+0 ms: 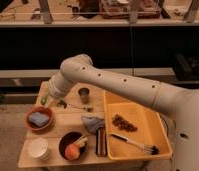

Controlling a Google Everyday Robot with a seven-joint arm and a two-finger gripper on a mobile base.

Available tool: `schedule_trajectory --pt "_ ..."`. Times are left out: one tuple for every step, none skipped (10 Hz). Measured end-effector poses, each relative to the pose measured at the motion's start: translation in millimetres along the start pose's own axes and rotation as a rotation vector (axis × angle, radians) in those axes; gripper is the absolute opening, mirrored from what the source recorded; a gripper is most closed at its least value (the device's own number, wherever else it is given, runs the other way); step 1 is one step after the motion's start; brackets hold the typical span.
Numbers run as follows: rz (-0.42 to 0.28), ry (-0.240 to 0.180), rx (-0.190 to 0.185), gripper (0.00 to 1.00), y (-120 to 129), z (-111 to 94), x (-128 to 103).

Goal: Place pepper in purple bowl

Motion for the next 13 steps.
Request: schedule_trajectory --pt "-0.009 -0.032 -0.025 0.14 10 5 -3" --pt "-0.015 -0.05 -0.045 0.14 22 8 -8" --pt "-0.022 -0.062 -0.063 0.14 35 11 -14" --pt "-0.03 -0.067 -0.076 0.14 51 13 -23" --pt "-0.036 -0.075 -0.084 0.14 70 14 -32" --pt "-0.04 -0.083 -0.09 0.14 82 14 -39" --pt "-0.044 -0.091 -0.098 0.14 92 15 -43" --pt "-0.038 -0.114 -0.107 0.14 103 20 -46" --pt "-0.032 -0.141 -0.111 0.14 111 25 -40" --pt "-0.027 -0.163 -0.115 0.14 118 30 -35" --pt "-0.029 -0.182 -0.131 0.14 128 38 -31" --pt "-0.026 -0.188 -0.141 0.14 134 43 -28" --pt "-0.016 -0.19 -0.145 0.14 138 44 -24"
